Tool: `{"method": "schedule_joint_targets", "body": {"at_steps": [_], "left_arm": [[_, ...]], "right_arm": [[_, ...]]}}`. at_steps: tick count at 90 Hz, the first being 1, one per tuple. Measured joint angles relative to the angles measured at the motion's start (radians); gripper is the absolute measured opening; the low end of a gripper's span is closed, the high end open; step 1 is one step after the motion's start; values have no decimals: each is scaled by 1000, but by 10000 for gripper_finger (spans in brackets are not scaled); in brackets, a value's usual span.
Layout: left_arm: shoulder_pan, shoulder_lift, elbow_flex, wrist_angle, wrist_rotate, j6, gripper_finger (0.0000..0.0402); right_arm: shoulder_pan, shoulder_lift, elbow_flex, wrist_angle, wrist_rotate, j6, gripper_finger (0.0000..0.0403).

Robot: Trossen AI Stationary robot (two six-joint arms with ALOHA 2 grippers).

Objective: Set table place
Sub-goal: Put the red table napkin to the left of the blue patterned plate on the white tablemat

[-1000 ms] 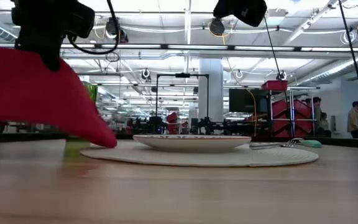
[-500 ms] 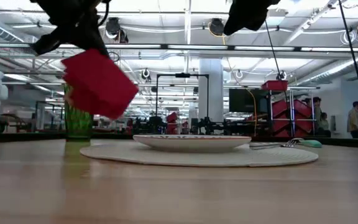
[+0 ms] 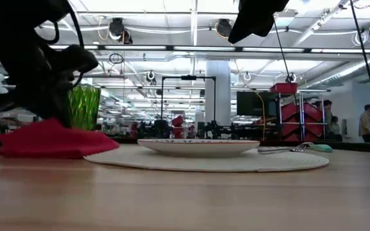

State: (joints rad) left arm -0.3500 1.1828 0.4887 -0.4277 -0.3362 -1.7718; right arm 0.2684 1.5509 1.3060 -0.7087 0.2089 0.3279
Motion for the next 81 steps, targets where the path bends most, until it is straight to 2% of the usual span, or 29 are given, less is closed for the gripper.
{"method": "schedule_joint_targets", "body": {"at_steps": [18, 33, 47, 81], "left_arm": [[15, 0, -9, -64, 14, 46, 0], [20, 0, -9, -66, 86, 88, 0], [21, 0, -9, -1, 88, 132, 0], [43, 0, -8, -46, 85, 159, 0]], "right_arm": [[-1, 0, 0, 1, 0, 0, 0], [-1, 0, 0, 2, 0, 5, 0], [-1, 0, 0, 2, -1, 21, 0], [-1, 0, 0, 3, 0, 27, 0]]}}
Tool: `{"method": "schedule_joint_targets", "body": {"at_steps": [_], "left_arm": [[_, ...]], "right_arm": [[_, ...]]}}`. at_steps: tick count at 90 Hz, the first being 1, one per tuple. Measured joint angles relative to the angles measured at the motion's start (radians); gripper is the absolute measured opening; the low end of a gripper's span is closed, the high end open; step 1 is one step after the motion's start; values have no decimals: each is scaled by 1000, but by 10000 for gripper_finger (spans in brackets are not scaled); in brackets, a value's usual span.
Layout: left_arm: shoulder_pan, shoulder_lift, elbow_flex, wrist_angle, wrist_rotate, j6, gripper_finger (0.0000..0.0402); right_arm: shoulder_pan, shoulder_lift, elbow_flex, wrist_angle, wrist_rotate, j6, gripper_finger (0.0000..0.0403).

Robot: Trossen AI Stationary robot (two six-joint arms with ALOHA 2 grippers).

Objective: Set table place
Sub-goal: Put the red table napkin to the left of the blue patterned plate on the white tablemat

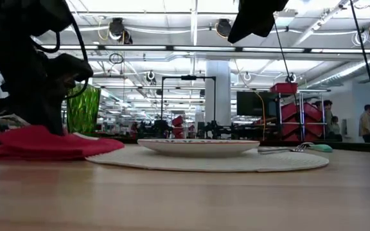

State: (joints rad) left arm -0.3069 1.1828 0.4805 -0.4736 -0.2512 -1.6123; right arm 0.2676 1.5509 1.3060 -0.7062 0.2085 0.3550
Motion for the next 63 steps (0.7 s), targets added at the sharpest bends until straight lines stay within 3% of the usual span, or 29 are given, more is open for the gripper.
{"method": "schedule_joint_targets", "body": {"at_steps": [33, 63], "left_arm": [[0, 0, 0, 20, -8, 0, 10], [0, -1, 1, 12, -13, -5, 120]], "right_arm": [[0, 0, 0, 34, 0, -2, 0], [0, 0, 0, 37, 0, -1, 0]]}}
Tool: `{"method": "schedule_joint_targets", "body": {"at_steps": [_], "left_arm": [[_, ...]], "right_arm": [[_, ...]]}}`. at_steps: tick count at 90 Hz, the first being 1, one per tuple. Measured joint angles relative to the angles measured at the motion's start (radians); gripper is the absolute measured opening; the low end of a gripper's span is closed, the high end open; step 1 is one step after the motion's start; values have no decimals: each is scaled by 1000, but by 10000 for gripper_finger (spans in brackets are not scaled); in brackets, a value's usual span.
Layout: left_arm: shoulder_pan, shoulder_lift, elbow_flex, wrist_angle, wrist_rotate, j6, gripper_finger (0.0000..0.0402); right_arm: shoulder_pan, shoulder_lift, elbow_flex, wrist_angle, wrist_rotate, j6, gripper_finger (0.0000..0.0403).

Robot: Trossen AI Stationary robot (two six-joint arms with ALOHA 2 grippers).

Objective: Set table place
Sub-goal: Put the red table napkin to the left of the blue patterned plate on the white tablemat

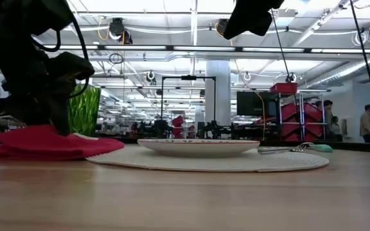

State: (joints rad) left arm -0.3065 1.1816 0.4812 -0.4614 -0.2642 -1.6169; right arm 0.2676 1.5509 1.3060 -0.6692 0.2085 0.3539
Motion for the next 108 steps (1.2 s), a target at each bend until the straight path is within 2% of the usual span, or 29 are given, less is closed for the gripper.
{"method": "schedule_joint_targets", "body": {"at_steps": [15, 25, 37, 43, 50, 60, 65, 73, 90, 108], "left_arm": [[0, -49, 21, -38, 85, 33, 151], [-1, -109, 78, -219, 106, 72, 152], [0, -174, 163, -466, 35, 79, 152], [0, -201, 189, -519, -20, 80, 152], [0, -225, 194, -467, -59, 103, 152], [4, -213, 170, -257, -82, 207, 149], [15, -185, 158, -202, -82, 261, 140], [45, -140, 155, -221, -92, 300, 111], [99, -88, 154, -207, -105, 429, 14], [175, -39, 154, -211, -80, 584, 1]], "right_arm": [[0, 0, 0, 0, 0, 6, 0], [0, 0, 0, 0, 0, 21, 0], [0, 0, 0, 0, 0, 23, 0], [0, 0, 0, 0, 0, 23, 0], [-1, 0, 0, 7, 0, 18, 0], [-12, 0, 0, 20, 0, 1, 0], [-20, 0, 0, 30, -1, -1, 0], [-34, 0, 0, 50, 0, -2, 0], [-53, 0, 0, 84, 0, -11, 0], [-51, 0, 0, 91, -1, -28, 0]]}}
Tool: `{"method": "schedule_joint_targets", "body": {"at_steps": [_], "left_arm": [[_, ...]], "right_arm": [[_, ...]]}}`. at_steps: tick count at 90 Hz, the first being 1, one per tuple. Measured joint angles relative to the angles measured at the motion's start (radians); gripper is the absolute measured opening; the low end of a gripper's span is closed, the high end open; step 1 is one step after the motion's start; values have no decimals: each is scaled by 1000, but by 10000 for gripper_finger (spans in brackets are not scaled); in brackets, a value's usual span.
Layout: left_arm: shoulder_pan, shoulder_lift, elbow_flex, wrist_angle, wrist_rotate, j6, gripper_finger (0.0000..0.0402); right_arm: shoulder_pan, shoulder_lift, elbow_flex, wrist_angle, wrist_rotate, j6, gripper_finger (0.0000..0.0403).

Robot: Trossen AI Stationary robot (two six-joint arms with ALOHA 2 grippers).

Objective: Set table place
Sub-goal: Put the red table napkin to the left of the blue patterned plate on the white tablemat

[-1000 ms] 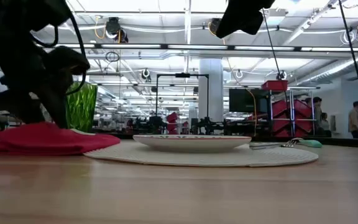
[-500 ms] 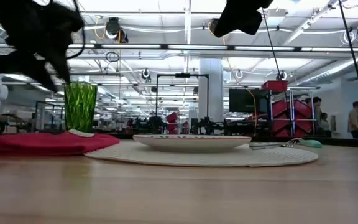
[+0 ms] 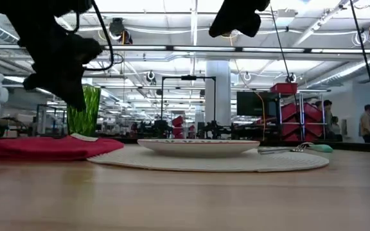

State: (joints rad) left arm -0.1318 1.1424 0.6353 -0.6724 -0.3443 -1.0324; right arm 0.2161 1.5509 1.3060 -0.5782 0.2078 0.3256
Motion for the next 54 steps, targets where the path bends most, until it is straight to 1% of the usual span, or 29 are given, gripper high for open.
{"method": "schedule_joint_targets", "body": {"at_steps": [20, 32, 43, 54], "left_arm": [[94, 59, 0, -11, 7, 95, 0], [152, 104, -1, -41, 60, 128, 0], [182, 140, -2, -38, 72, 200, 0], [205, 183, -2, 3, 75, 210, 0]], "right_arm": [[-1, 0, 0, 1, 0, -16, 0], [-1, 0, 0, 2, 0, -20, 0], [0, 0, 0, 3, 0, -21, 0], [0, 0, 0, 3, 0, -21, 0]]}}
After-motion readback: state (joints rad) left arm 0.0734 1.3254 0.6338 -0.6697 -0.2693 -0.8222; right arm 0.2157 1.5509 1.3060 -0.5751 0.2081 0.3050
